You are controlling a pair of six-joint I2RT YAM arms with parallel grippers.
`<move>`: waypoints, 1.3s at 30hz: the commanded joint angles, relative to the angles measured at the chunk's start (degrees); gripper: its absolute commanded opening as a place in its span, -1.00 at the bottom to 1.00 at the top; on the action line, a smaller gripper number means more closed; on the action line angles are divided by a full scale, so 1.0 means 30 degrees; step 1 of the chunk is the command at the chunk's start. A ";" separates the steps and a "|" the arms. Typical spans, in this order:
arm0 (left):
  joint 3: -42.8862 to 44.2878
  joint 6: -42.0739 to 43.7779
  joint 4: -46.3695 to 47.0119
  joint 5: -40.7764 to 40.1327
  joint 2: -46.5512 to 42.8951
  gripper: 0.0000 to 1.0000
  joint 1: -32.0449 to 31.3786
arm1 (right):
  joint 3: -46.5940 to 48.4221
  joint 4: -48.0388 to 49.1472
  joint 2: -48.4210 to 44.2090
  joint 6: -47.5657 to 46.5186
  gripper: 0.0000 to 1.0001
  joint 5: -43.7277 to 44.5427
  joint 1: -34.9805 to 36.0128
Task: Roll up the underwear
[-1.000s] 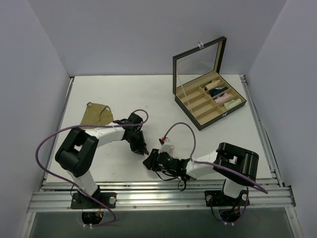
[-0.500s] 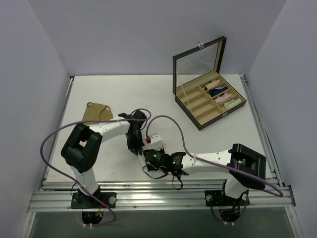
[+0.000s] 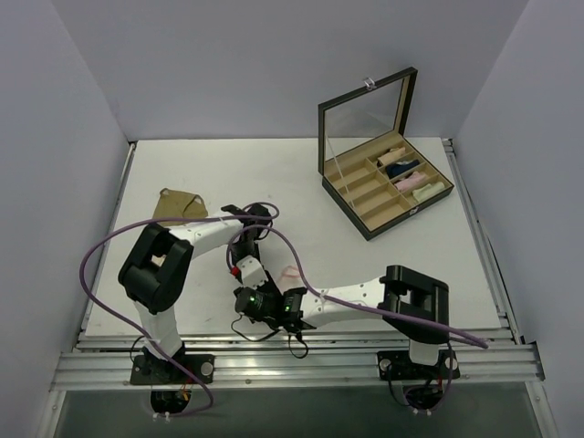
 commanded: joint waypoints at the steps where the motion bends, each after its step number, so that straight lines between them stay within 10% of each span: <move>1: 0.0497 0.0079 -0.0984 -0.0614 0.0366 -0.95 0.0015 | 0.1006 -0.0271 0.1145 -0.0816 -0.11 0.1096 0.0242; 9: 0.0409 -0.0155 -0.1161 -0.0556 0.0630 -0.95 0.0015 | 0.2851 -0.1792 0.3375 -0.0262 -0.17 0.2442 0.0887; 13: 0.0293 -0.0477 -0.1307 -0.0351 0.0221 -0.81 0.0190 | 0.1837 -0.2382 0.3206 0.1665 -0.94 0.2651 0.0859; 15: 0.0030 -0.0565 -0.1162 0.0027 -0.0449 -0.56 0.0891 | 0.0343 -0.0600 0.2356 0.2462 -1.00 0.1395 0.0655; 22: -0.0850 -0.0361 -0.0545 0.0295 -0.3001 -0.05 0.3354 | -0.6514 0.5872 -0.1041 0.5246 -1.00 -0.3498 -0.1304; 39: -0.4804 -0.2410 0.6044 0.3632 -0.7017 0.12 0.2125 | -1.1706 1.5138 0.0301 0.6947 -1.00 -0.9655 -0.5234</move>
